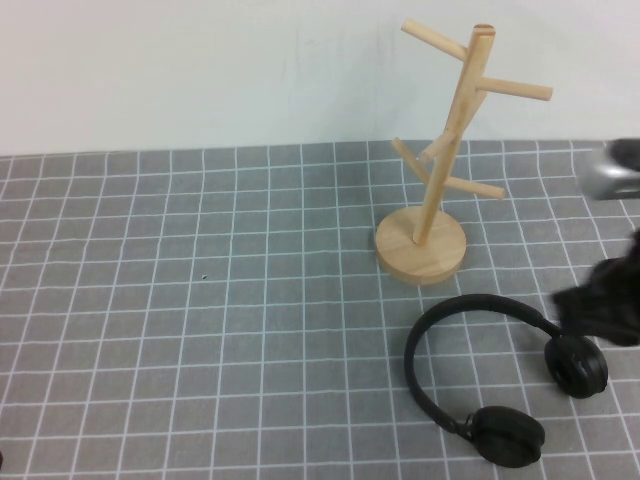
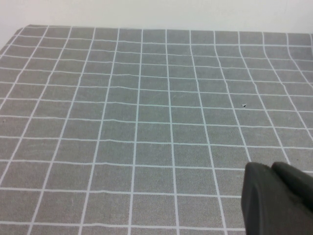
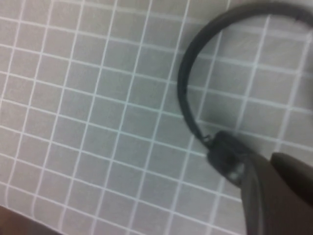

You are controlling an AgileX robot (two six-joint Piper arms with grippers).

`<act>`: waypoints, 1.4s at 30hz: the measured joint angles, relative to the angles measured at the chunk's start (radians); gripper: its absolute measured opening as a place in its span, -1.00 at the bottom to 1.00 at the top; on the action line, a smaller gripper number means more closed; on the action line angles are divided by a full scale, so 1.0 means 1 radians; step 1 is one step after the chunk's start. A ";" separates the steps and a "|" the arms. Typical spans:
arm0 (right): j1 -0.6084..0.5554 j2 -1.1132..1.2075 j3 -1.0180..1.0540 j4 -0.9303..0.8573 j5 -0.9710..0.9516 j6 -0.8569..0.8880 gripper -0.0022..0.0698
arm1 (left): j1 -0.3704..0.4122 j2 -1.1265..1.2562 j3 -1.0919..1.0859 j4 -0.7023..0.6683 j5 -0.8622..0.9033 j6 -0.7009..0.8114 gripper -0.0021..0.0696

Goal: Take out the headphones from the headphone stand

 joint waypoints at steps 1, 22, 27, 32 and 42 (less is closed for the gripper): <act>0.000 -0.037 0.001 -0.019 0.010 0.002 -0.96 | 0.000 0.000 0.000 0.000 0.000 0.000 -0.95; -0.077 -0.322 0.100 -0.280 -0.105 -0.235 -0.95 | 0.000 0.000 0.000 0.000 0.000 0.000 -0.95; -0.185 -0.538 0.307 -0.291 -0.344 -0.297 -0.96 | 0.000 0.000 0.000 0.000 0.000 0.000 -0.95; -0.330 -0.864 0.691 -0.242 -0.784 -0.291 -0.96 | 0.000 0.000 0.000 0.000 0.000 0.000 -0.95; -0.464 -1.141 0.958 -0.125 -0.830 -0.266 -0.96 | 0.000 0.000 0.000 0.000 0.000 0.000 -0.95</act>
